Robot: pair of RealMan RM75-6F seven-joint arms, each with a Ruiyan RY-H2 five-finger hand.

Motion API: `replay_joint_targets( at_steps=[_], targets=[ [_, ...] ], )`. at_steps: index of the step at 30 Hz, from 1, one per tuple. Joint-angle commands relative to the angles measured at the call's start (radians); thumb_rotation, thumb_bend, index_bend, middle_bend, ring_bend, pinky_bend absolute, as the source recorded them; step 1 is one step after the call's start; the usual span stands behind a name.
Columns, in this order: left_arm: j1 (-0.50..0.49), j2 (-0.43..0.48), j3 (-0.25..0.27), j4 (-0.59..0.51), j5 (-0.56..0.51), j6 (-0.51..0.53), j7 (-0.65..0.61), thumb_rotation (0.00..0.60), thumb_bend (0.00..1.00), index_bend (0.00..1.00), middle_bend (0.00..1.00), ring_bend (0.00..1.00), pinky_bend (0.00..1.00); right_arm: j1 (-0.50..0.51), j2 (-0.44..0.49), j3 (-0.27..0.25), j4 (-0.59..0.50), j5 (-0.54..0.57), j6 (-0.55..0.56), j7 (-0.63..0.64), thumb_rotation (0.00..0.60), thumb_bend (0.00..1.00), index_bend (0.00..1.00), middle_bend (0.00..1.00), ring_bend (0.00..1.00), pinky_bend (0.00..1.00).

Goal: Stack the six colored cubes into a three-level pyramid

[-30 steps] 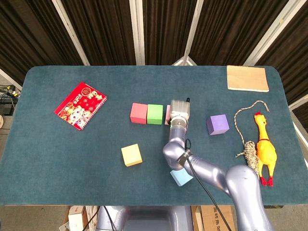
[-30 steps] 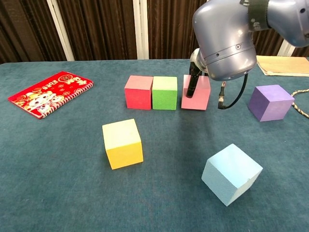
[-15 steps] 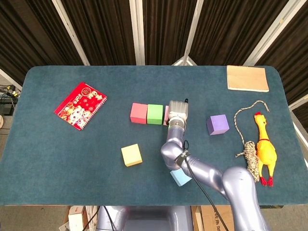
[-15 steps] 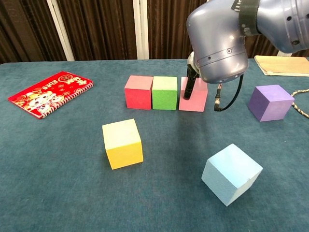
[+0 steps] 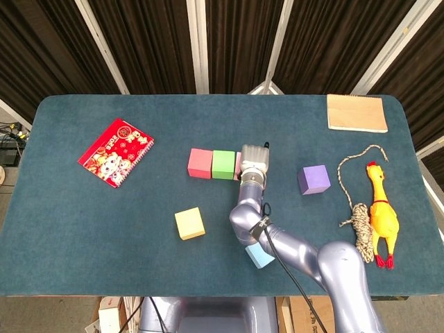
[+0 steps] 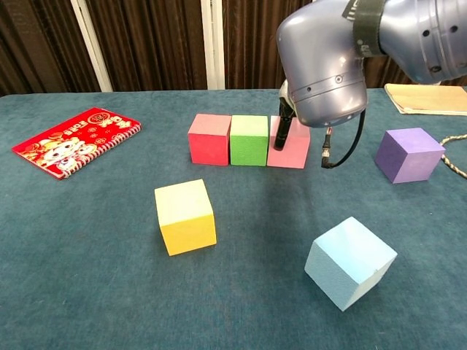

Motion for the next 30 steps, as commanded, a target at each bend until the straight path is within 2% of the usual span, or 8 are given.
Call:
replay_joint_targets(
  at_steps=[1,30],
  targets=[
    [0.001,0.001,-0.002,0.001,-0.002,0.0,-0.002,0.6,0.32,0.15,0.11,0.01,0.0,-0.002,-0.004,0.004,0.004,0.0,-0.009,-0.007,0.6,0.8,0.55,0.52,0.33,0.0],
    [0.0,0.0,-0.003,0.005,-0.005,-0.004,-0.004,0.6,0.32,0.15,0.11,0.01,0.0,-0.004,-0.012,0.045,0.016,-0.005,-0.028,-0.029,0.6,0.8,0.52,0.51,0.33,0.0]
  ],
)
